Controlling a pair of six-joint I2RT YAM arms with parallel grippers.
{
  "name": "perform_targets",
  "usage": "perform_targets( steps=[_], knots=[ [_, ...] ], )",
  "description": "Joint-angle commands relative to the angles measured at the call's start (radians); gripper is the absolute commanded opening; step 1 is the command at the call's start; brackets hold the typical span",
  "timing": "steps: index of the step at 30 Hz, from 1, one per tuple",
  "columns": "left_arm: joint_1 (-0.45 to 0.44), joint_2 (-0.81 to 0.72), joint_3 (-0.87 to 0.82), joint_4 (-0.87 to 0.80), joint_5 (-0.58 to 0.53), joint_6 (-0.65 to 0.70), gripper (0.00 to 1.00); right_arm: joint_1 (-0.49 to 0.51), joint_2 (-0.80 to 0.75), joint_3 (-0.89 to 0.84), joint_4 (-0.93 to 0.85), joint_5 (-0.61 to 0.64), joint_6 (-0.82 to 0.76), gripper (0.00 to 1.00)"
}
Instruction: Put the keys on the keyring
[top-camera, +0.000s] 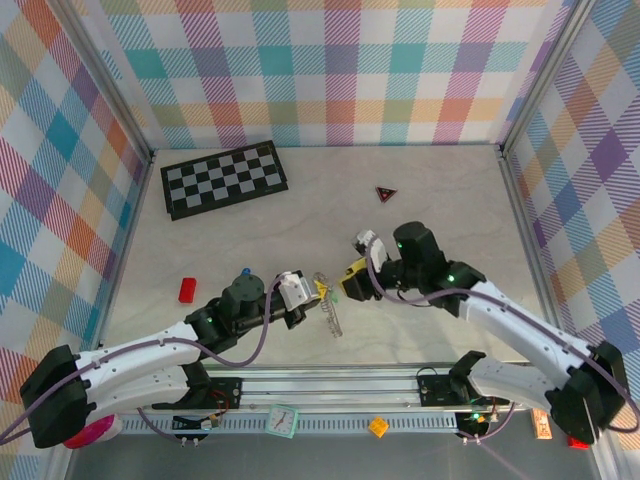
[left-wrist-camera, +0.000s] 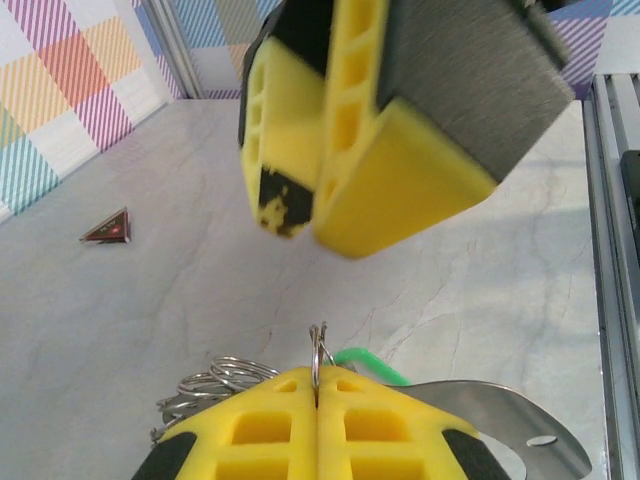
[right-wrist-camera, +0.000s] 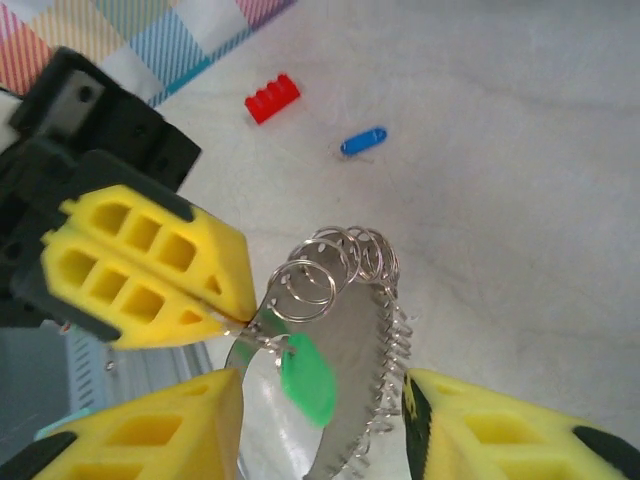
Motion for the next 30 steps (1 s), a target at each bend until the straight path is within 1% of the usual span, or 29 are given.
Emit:
perform_targets(
  steps=[1,3,5,9,15,19,24,27,30],
  knots=[
    [0.0,-0.009,-0.021,0.157,0.046,-0.046,0.0,0.007,-0.073,-0.116,0.223,-0.034,-0.156,0.48],
    [0.006,-0.015,-0.033,0.172,0.067,-0.056,0.0,0.025,-0.088,-0.171,0.296,-0.051,-0.231,0.48],
    [0.016,-0.022,-0.043,0.187,0.087,-0.07,0.0,0.046,-0.073,-0.171,0.288,-0.041,-0.273,0.48],
    [0.027,-0.02,-0.06,0.226,0.121,-0.087,0.0,0.08,-0.007,-0.141,0.239,-0.041,-0.287,0.47],
    [0.031,-0.008,-0.054,0.226,0.131,-0.098,0.0,0.108,0.034,-0.145,0.284,-0.031,-0.263,0.48],
    [0.031,-0.008,-0.056,0.227,0.134,-0.102,0.0,0.115,0.041,-0.147,0.303,-0.011,-0.249,0.45],
    [0.031,-0.008,-0.054,0.222,0.128,-0.105,0.0,0.119,0.044,-0.145,0.325,-0.021,-0.237,0.37],
    [0.031,-0.008,-0.054,0.224,0.125,-0.106,0.0,0.12,0.048,-0.143,0.323,-0.027,-0.236,0.29],
    [0.031,-0.009,-0.053,0.225,0.123,-0.108,0.0,0.123,0.052,-0.14,0.312,-0.023,-0.237,0.18]
  ],
)
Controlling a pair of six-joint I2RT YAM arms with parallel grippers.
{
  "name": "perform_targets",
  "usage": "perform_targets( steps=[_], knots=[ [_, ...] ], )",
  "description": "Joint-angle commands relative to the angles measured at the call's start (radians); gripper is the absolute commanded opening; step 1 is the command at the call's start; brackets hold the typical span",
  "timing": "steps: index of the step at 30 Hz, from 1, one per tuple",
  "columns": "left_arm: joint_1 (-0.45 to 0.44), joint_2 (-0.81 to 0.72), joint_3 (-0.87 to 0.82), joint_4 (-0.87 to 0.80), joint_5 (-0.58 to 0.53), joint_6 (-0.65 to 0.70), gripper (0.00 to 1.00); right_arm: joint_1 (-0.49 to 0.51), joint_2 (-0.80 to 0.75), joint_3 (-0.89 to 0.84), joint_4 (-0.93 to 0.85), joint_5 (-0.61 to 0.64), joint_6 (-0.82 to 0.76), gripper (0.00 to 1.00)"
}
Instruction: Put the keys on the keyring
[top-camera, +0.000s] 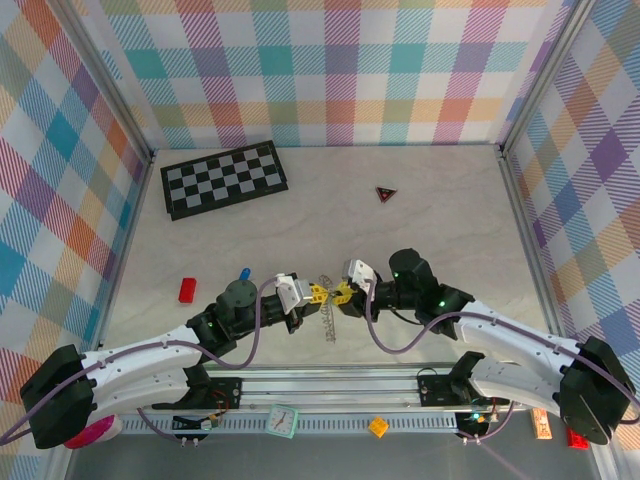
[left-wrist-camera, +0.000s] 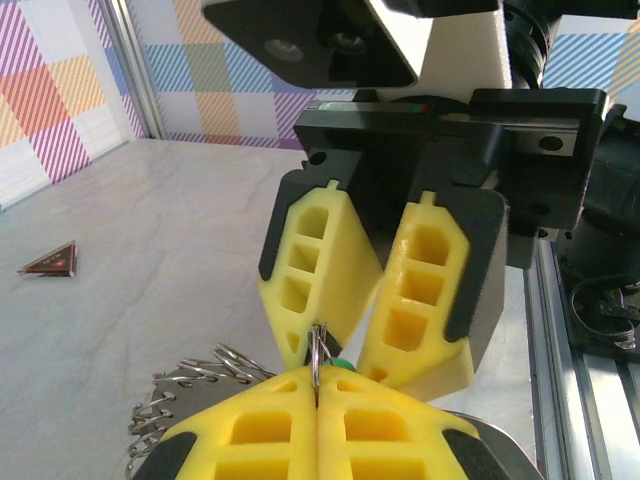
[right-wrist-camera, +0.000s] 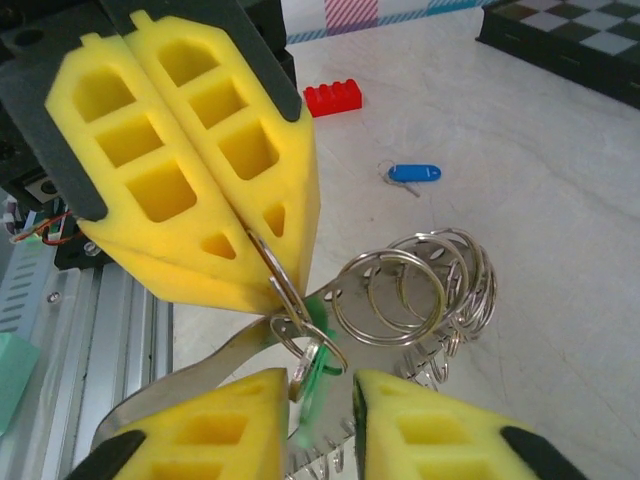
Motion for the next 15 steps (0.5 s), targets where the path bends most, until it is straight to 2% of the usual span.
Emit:
perform_targets(
  steps=[1,6,15],
  knots=[
    [0.009,-0.01,0.0,0.079,0.017,-0.017,0.0,0.009,0.005,0.026,0.023,-0.014,-0.005,0.15],
    [0.009,0.002,0.0,0.106,0.02,-0.013,0.0,0.008,0.037,0.035,-0.011,-0.012,-0.014,0.0],
    [0.009,0.04,0.018,0.147,0.034,0.025,0.0,0.011,0.084,0.071,-0.135,-0.079,-0.015,0.0]
  ],
)
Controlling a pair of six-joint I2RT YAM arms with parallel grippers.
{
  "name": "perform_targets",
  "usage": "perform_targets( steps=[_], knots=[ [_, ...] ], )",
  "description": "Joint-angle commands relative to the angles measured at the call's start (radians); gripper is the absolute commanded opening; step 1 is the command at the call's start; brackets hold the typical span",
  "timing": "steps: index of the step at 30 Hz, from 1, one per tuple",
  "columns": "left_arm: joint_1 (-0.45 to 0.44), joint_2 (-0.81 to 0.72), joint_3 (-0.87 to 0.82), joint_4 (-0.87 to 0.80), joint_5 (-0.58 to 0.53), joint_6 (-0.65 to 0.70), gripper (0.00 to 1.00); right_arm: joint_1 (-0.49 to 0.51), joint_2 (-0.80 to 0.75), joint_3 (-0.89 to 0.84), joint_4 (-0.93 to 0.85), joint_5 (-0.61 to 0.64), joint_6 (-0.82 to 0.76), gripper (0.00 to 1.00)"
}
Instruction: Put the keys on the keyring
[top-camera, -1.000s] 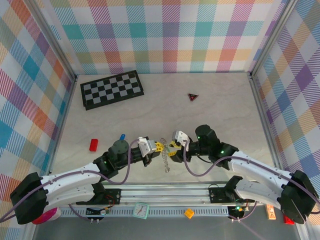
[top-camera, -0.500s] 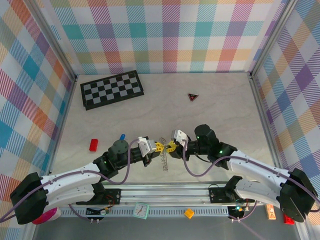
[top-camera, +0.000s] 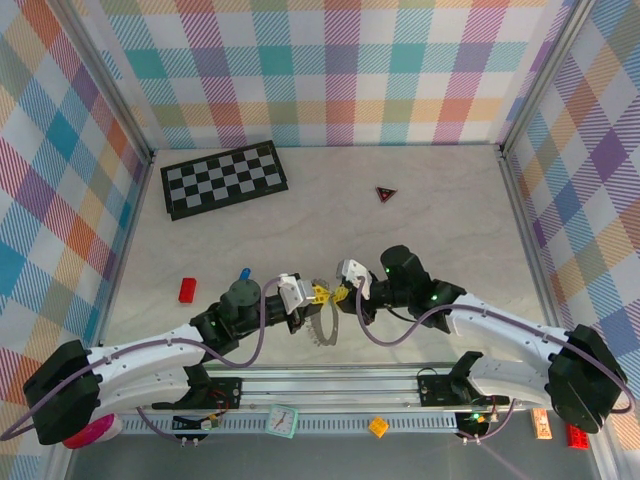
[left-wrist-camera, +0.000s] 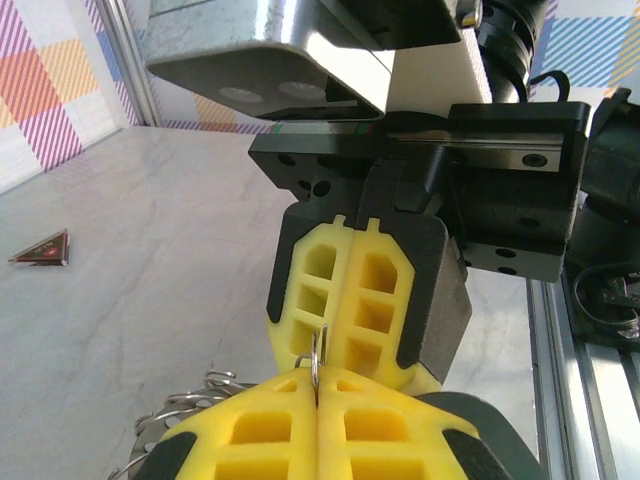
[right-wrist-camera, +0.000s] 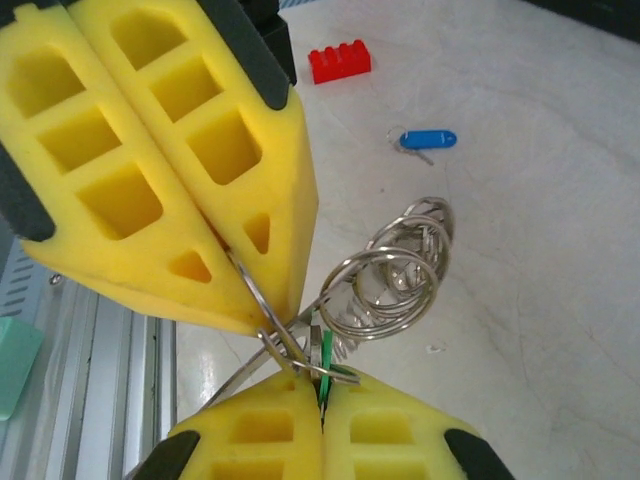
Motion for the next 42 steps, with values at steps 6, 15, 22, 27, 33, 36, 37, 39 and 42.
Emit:
perform_targets(
  steps=[6,15,22,27,33,36,37,39,42],
  knots=[
    [0.008,0.004,0.004,0.14,0.031,0.026,0.0,0.007,-0.102,-0.011,-0.01,0.077,0.048,0.37],
    [0.029,0.016,-0.069,0.258,0.046,-0.012,0.0,0.006,-0.246,-0.028,0.021,0.057,-0.043,0.47],
    [0.029,0.024,-0.063,0.262,0.099,-0.009,0.0,0.006,-0.195,-0.001,0.033,0.009,-0.05,0.37],
    [0.029,0.034,-0.061,0.266,0.131,-0.004,0.0,0.006,-0.194,0.005,0.007,-0.008,-0.074,0.31],
    [0.029,0.051,-0.059,0.289,0.164,-0.011,0.0,0.005,-0.175,0.024,-0.018,-0.056,-0.091,0.27],
    [0.029,0.053,-0.057,0.29,0.167,-0.01,0.0,0.006,-0.167,0.03,-0.028,-0.074,-0.095,0.25],
    [0.029,0.052,-0.057,0.291,0.169,-0.01,0.0,0.006,-0.163,0.031,-0.031,-0.076,-0.096,0.24],
    [0.029,0.054,-0.057,0.289,0.167,-0.01,0.0,0.006,-0.16,0.029,-0.038,-0.068,-0.101,0.23],
    [0.029,0.057,-0.057,0.286,0.167,-0.008,0.0,0.006,-0.174,0.017,-0.035,-0.031,-0.102,0.22]
  ],
)
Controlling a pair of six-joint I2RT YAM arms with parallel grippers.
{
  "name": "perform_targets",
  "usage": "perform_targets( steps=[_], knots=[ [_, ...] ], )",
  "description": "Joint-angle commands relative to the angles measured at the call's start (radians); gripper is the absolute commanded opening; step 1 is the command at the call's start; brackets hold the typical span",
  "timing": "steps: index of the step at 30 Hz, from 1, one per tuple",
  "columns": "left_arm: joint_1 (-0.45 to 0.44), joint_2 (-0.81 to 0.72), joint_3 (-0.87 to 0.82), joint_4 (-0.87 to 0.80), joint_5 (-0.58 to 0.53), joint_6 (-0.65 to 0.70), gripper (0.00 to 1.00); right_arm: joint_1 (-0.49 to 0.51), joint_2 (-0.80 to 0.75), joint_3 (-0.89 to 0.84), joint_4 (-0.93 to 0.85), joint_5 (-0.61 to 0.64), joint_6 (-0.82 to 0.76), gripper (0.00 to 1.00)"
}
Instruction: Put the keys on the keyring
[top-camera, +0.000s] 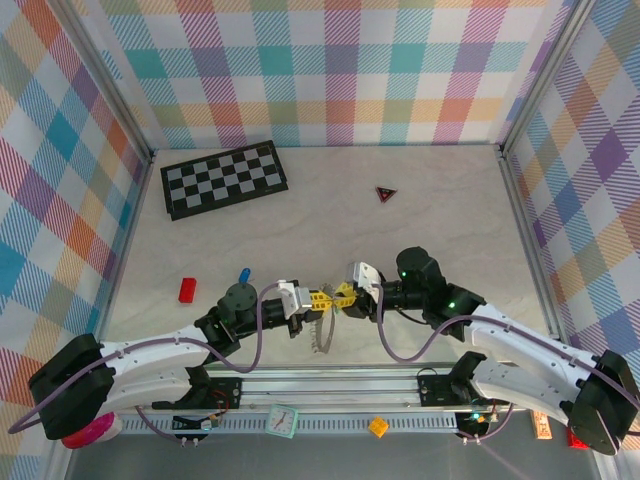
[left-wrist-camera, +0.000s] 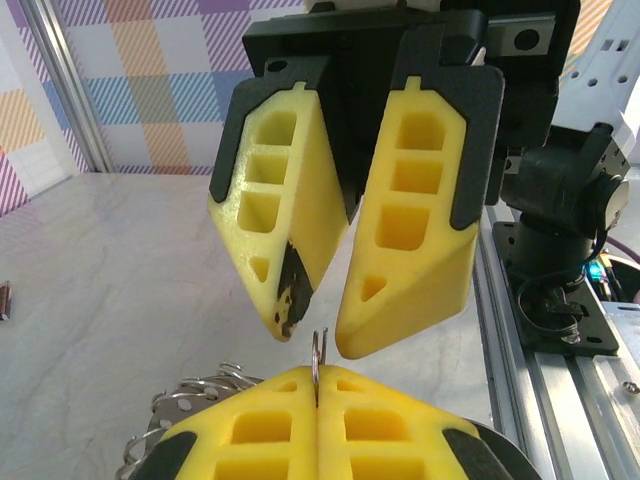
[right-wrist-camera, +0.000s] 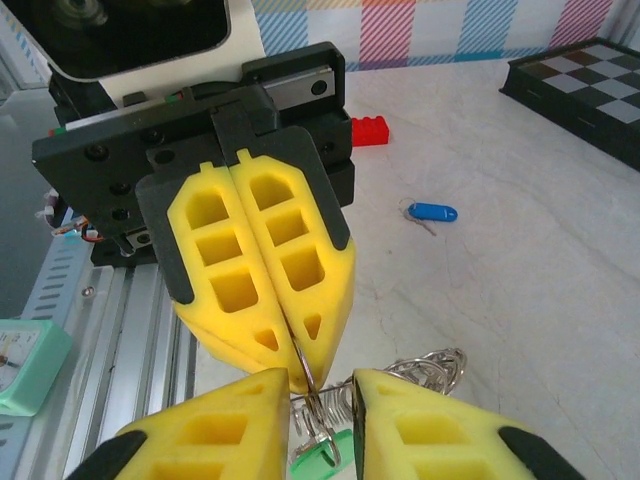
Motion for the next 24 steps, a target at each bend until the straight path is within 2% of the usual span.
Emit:
perform_targets(
  steps=[1,6,13,21,24],
  knots=[
    [0.009,0.005,0.01,0.079,0.028,-0.003,0.0,0.005,-0.021,0.011,-0.003,0.01,-0.022,0.23],
    [0.01,0.011,0.01,0.083,0.039,-0.007,0.0,0.005,-0.047,-0.015,-0.009,0.076,-0.012,0.25],
    [0.009,0.016,0.009,0.094,0.041,-0.009,0.0,0.005,0.02,0.018,-0.054,-0.053,-0.013,0.25],
    [0.009,0.024,0.01,0.098,0.051,-0.013,0.0,0.005,0.041,0.014,-0.035,-0.045,-0.014,0.22],
    [0.01,0.024,0.006,0.106,0.053,-0.016,0.0,0.004,0.042,0.01,-0.01,-0.058,-0.008,0.15]
  ],
)
